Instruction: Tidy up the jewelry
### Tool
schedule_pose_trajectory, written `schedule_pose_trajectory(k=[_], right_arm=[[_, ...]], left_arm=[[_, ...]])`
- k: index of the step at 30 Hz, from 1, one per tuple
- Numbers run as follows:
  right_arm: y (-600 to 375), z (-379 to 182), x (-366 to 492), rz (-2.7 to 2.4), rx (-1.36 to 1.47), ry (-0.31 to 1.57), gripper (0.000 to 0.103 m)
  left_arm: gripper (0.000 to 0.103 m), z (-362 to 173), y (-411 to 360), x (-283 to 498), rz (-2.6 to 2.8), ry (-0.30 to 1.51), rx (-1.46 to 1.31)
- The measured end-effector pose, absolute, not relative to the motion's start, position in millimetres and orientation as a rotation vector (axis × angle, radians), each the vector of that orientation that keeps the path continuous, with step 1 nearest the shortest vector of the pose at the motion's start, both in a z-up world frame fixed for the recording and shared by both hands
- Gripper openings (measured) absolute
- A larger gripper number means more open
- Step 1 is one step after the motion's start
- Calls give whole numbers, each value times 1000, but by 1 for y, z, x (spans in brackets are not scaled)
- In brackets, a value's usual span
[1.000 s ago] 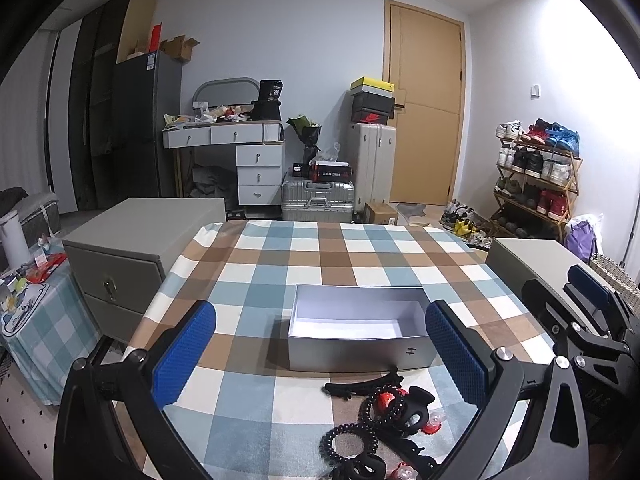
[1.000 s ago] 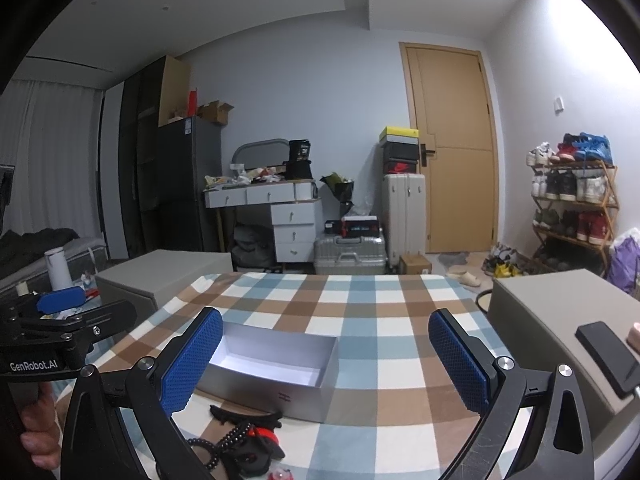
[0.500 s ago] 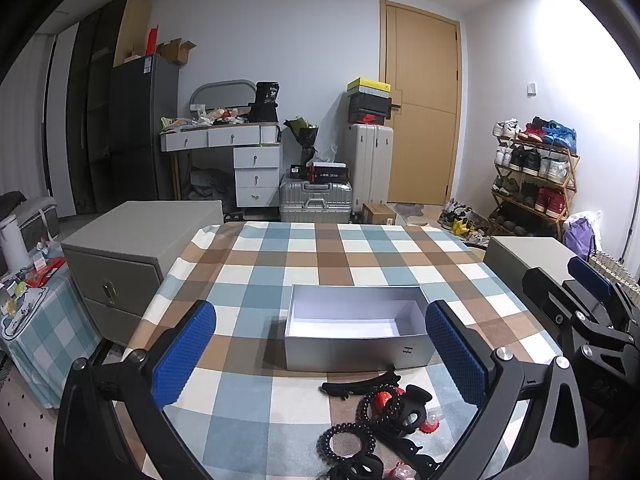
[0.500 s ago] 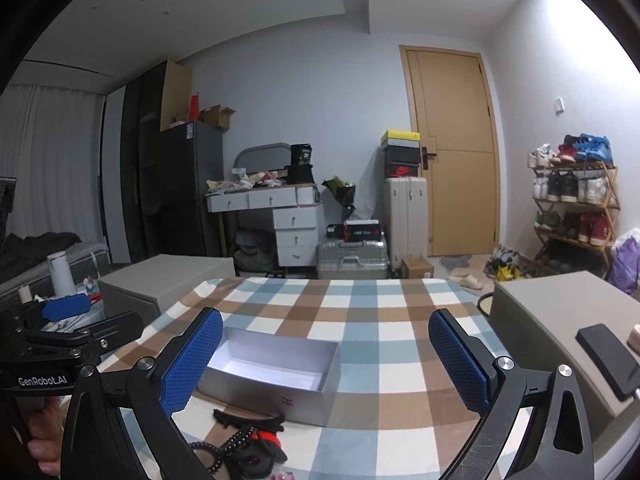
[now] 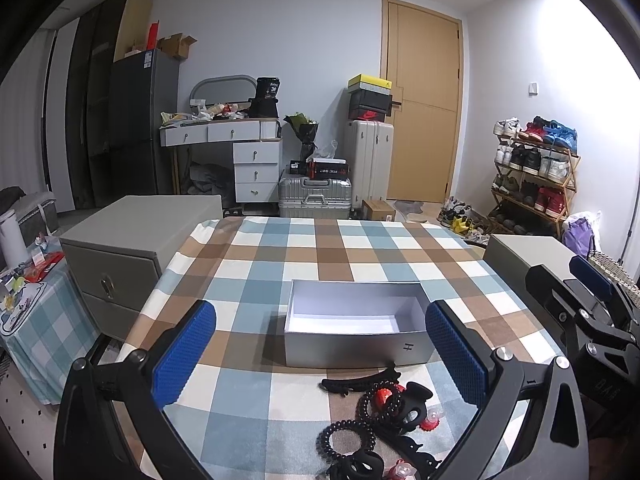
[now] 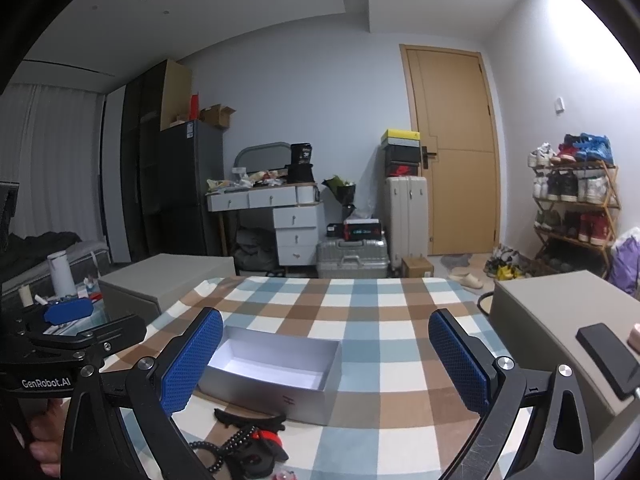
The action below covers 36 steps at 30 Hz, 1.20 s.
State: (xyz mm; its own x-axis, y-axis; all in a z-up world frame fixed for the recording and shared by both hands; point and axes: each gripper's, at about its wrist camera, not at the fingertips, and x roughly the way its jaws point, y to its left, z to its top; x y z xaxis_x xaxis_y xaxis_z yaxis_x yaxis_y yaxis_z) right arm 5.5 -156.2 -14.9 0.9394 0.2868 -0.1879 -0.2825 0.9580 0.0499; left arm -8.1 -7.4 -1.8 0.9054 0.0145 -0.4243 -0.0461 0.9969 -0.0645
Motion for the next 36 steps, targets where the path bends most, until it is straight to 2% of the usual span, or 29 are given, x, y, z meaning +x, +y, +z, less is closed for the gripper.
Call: schedule_pose_trajectory(k=[22, 36], right_arm=[[-155, -22, 9, 300, 23, 227, 103], [-157, -34, 19, 308, 33, 291, 103]], left_arm=[[102, -17, 5, -9, -37, 525, -130], [102, -69, 5, -15, -190, 772, -178]])
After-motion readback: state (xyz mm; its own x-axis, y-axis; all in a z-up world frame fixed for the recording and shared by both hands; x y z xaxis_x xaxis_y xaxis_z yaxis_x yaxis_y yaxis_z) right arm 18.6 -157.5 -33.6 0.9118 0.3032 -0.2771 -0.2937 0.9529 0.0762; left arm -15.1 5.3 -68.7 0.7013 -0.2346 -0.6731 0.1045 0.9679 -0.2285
